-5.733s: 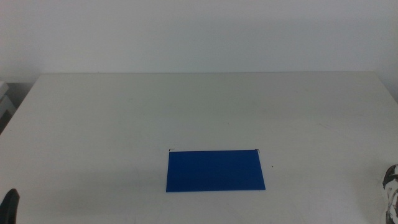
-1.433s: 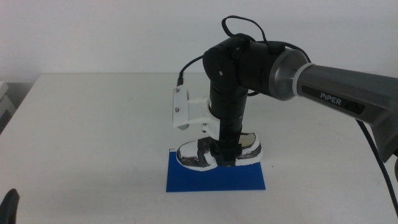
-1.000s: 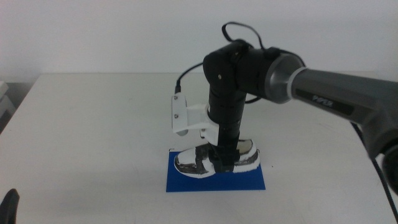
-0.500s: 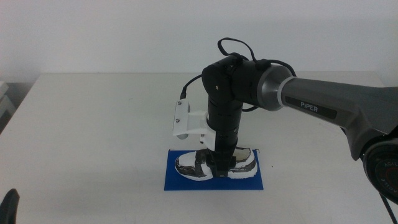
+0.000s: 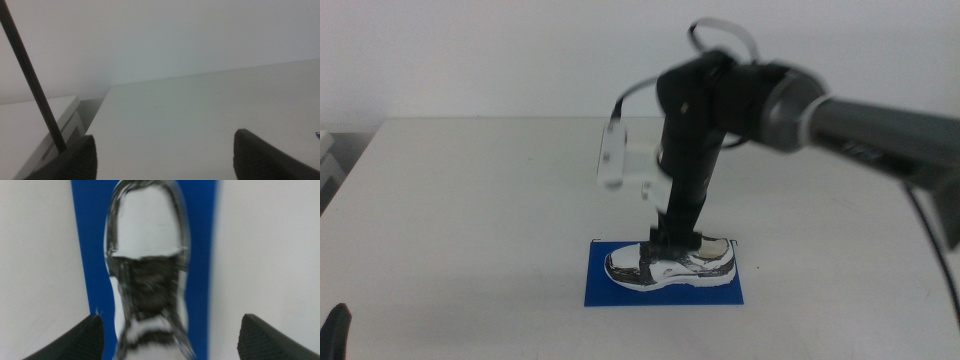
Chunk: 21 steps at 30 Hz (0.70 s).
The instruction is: Use one arm to grab the shoe from the table and place it on the mat.
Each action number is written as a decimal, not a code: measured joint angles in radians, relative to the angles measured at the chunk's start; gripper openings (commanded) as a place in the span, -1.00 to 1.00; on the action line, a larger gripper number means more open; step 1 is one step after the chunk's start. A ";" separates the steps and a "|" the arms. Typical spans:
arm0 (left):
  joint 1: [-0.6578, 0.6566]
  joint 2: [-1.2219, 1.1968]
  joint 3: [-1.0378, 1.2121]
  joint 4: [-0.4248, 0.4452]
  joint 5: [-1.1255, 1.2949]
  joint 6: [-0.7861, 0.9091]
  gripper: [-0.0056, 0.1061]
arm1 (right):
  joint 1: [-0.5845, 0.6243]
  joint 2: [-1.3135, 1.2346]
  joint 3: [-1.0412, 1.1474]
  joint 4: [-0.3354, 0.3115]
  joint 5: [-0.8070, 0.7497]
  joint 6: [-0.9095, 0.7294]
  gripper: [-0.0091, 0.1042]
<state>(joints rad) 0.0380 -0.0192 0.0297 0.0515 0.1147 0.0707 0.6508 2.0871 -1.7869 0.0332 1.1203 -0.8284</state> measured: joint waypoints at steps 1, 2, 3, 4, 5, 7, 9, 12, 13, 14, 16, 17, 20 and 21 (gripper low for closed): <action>0.000 0.000 0.000 0.000 0.000 0.000 0.78 | -0.004 -0.031 0.000 0.000 -0.002 0.018 0.54; 0.000 0.000 0.000 0.000 0.000 0.000 0.78 | -0.008 -0.058 0.001 -0.003 -0.006 0.039 0.53; 0.000 0.000 0.000 0.000 0.000 0.000 0.78 | -0.015 -0.093 0.006 -0.011 -0.015 0.075 0.52; 0.000 0.000 0.000 0.000 0.000 0.000 0.78 | -0.023 -0.132 0.017 -0.023 -0.029 0.123 0.50; 0.000 0.000 0.000 0.000 0.000 0.000 0.78 | -0.033 -0.172 0.029 -0.033 -0.045 0.169 0.49; 0.000 0.000 0.000 0.000 0.000 0.000 0.78 | -0.058 -0.259 0.079 -0.069 -0.098 0.312 0.47; 0.000 0.000 0.000 0.000 0.000 0.000 0.78 | -0.086 -0.342 0.145 -0.092 -0.170 0.471 0.46; 0.000 0.000 0.000 0.000 0.000 0.000 0.78 | -0.138 -0.486 0.292 -0.110 -0.295 0.670 0.46; 0.000 0.000 0.000 0.000 0.000 0.000 0.78 | -0.158 -0.541 0.349 -0.114 -0.343 0.725 0.46; 0.000 0.000 0.000 0.000 0.000 0.000 0.78 | -0.174 -0.586 0.396 -0.118 -0.379 0.763 0.46; 0.000 0.000 0.000 0.000 0.000 0.000 0.78 | -0.216 -0.702 0.520 -0.134 -0.469 0.836 0.46; 0.000 0.000 0.000 0.000 0.000 0.000 0.78 | -0.237 -0.759 0.571 -0.143 -0.501 0.863 0.46; 0.000 0.000 0.000 0.000 0.000 0.000 0.78 | -0.293 -0.914 0.764 -0.172 -0.623 0.913 0.46; 0.000 0.000 0.000 0.000 0.000 0.000 0.78 | -0.308 -0.967 0.828 -0.177 -0.664 0.923 0.46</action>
<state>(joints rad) 0.0380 -0.0192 0.0297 0.0515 0.1147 0.0707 0.3433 1.1204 -0.9590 -0.1436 0.4560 0.0950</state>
